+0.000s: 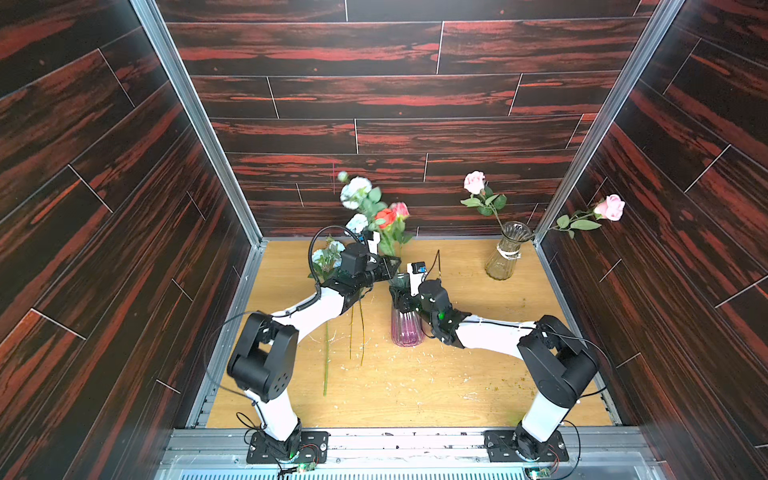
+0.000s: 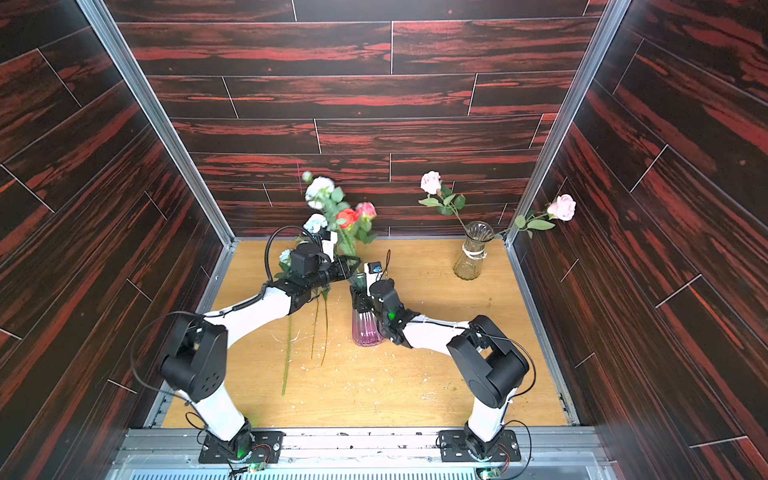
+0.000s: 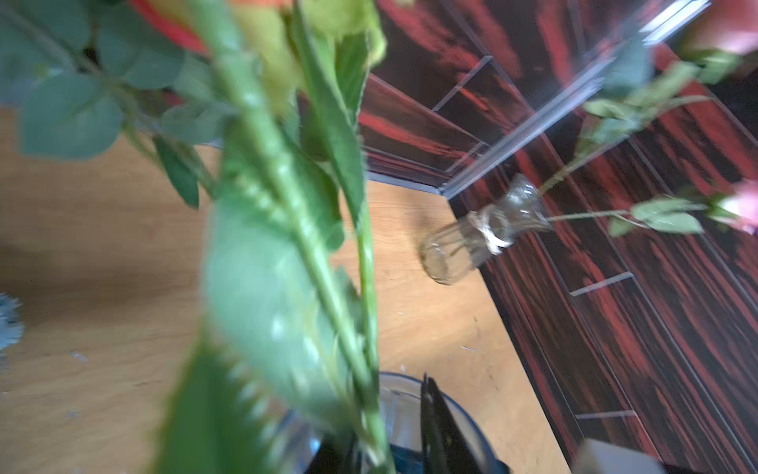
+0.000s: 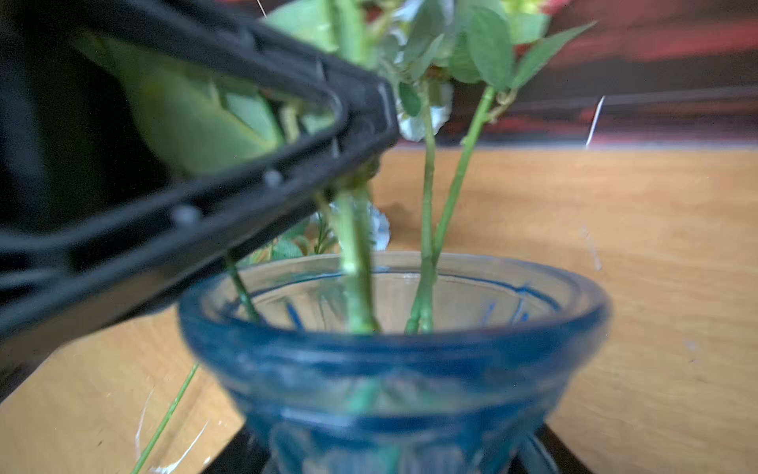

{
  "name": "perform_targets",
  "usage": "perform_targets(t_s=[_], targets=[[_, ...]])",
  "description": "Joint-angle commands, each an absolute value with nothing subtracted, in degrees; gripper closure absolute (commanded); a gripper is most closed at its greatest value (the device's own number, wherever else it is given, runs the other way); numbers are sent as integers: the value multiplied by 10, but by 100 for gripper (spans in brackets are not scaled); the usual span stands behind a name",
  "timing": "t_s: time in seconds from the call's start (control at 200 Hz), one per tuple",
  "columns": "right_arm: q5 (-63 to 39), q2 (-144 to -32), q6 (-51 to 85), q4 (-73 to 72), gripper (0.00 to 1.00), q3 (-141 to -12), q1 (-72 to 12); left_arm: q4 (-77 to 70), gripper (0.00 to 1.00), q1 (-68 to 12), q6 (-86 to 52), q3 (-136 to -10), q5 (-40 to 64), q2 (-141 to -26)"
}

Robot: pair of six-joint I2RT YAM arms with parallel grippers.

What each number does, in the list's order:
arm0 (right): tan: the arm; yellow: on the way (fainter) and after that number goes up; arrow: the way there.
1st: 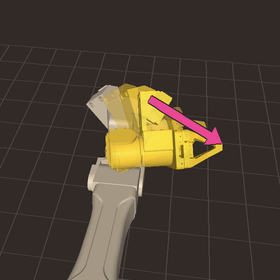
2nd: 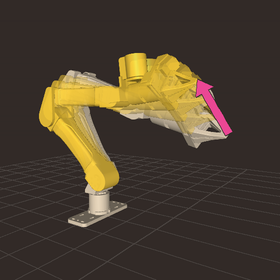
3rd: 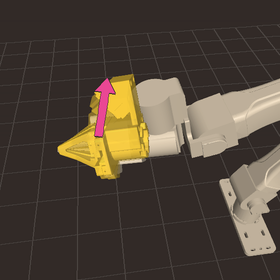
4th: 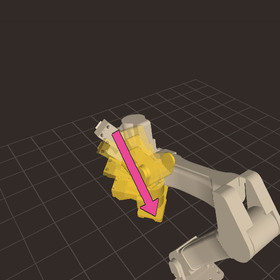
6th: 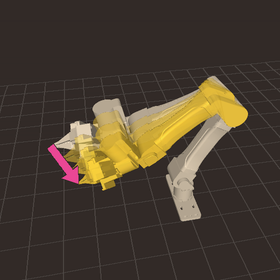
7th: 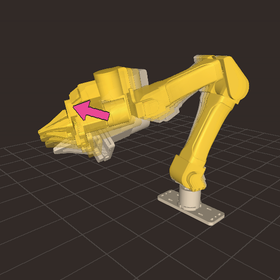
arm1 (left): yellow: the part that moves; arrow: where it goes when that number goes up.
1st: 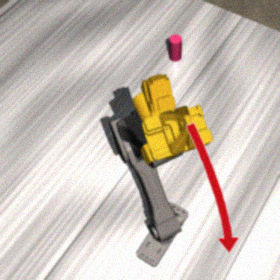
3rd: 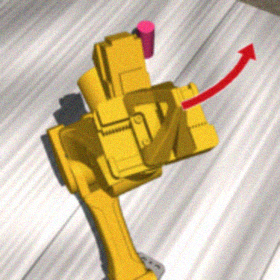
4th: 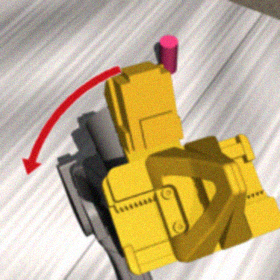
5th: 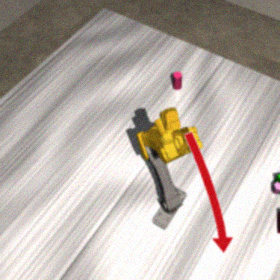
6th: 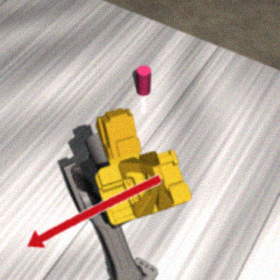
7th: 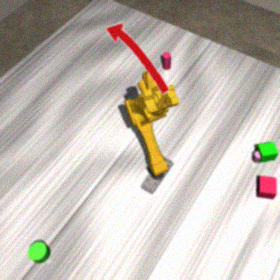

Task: Pick out blue flowers from the vase
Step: Pick up the vase from the center of the board.

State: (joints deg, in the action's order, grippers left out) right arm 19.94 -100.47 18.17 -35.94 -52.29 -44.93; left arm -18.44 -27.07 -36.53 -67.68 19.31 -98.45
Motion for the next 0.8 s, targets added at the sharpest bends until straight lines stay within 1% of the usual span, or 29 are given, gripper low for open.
perform_targets(t_s=[0.0,0.195,0.416,0.626,0.797], targets=[[307,-1011,79,-510,100,-489,-473,-133,72,-304,-328,-653,189,-939],[342,-995,47,-573,100,-460,-498,-91,72,-331,-302,-630,149,-896],[395,-948,-2,-703,100,-385,-519,-55,71,-370,-275,-624,100,-854],[436,-916,-76,-818,100,-339,-551,-2,60,-419,-248,-641,60,-825],[445,-888,-104,-872,100,-311,-564,32,55,-460,-236,-653,34,-812]])
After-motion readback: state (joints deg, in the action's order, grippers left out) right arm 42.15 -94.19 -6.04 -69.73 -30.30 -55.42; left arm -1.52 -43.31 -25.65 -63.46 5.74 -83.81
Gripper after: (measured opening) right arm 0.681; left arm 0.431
